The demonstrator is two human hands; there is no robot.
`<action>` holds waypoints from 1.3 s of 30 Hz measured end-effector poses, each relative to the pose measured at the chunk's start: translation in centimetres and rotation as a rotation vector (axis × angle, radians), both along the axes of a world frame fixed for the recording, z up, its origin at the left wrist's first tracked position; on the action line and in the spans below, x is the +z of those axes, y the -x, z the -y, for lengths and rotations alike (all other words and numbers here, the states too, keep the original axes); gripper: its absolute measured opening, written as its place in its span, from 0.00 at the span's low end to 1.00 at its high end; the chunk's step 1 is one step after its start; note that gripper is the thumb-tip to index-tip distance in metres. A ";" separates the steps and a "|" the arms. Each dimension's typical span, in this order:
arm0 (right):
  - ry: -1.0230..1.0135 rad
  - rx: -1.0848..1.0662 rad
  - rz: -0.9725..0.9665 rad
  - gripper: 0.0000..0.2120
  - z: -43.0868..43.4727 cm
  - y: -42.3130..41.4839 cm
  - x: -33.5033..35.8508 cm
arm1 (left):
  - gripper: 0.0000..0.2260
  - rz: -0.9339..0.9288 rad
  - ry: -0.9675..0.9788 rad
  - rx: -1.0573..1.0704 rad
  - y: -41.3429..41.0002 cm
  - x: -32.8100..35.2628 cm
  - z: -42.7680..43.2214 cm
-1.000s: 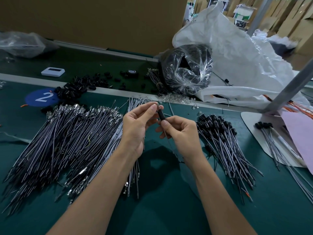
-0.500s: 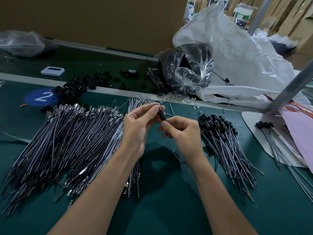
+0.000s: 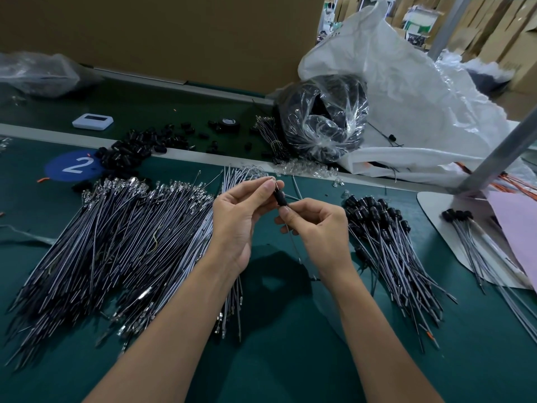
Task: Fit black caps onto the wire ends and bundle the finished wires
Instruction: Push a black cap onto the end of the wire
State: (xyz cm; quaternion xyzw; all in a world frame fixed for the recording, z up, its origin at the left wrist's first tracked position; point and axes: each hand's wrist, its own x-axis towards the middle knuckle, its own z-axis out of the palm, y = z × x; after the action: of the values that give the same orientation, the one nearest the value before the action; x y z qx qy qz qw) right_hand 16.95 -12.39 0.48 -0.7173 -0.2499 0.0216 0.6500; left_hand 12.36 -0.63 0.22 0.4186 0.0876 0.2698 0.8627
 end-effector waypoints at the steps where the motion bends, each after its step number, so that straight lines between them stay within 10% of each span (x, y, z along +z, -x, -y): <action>1: 0.001 0.003 -0.007 0.03 0.0 0.0 0.0 | 0.07 -0.001 0.003 0.000 0.0 0.0 0.0; 39: -0.089 0.003 0.089 0.03 0.1 -0.5 -0.8 | 0.07 0.002 -0.251 -0.040 0.0 -0.1 1.2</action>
State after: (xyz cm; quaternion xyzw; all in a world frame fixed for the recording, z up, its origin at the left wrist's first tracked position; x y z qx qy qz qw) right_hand 17.43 -12.45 -0.27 -0.6874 -0.2803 -0.0203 0.6697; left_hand 12.37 -1.78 0.17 0.5246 0.0439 0.2619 0.8089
